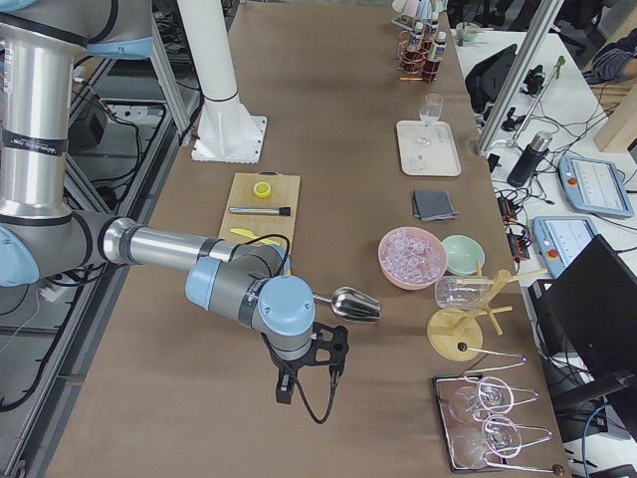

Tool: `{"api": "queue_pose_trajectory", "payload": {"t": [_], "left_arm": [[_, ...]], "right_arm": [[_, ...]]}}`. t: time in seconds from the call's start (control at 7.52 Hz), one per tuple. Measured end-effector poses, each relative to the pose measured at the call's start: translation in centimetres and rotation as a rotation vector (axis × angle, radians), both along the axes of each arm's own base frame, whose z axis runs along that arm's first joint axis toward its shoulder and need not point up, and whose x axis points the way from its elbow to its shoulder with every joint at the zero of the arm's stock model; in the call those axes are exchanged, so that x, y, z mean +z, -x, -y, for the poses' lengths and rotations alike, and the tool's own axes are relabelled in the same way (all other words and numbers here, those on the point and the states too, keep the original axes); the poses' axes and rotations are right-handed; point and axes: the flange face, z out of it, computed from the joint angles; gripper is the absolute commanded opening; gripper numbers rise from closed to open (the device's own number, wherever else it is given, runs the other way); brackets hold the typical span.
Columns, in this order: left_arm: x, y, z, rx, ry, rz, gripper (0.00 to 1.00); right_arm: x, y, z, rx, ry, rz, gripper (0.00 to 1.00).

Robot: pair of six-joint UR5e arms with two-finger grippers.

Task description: Take tea from basket to plate

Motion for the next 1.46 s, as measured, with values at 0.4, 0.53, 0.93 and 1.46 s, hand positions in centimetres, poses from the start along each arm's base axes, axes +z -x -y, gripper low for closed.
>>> {"api": "queue_pose_trajectory", "payload": {"t": [0.4, 0.53, 0.93, 1.46], "left_arm": [[-0.3, -0.3, 0.3, -0.002, 0.002, -0.005, 0.00], [-0.4, -0.2, 0.3, -0.006, 0.006, -0.011, 0.00], [-0.9, 0.5, 0.3, -0.012, 0.011, -0.034, 0.00], [-7.6, 4.1, -2.8, -0.041, -0.013, -0.105, 0.00]], "right_arm": [[0.0, 0.0, 0.0, 0.000, -0.001, 0.000, 1.00], [0.0, 0.0, 0.0, 0.000, -0.001, 0.000, 1.00], [0.0, 0.0, 0.0, 0.000, -0.001, 0.000, 1.00], [0.0, 0.0, 0.0, 0.001, 0.000, 0.001, 1.00]]}}
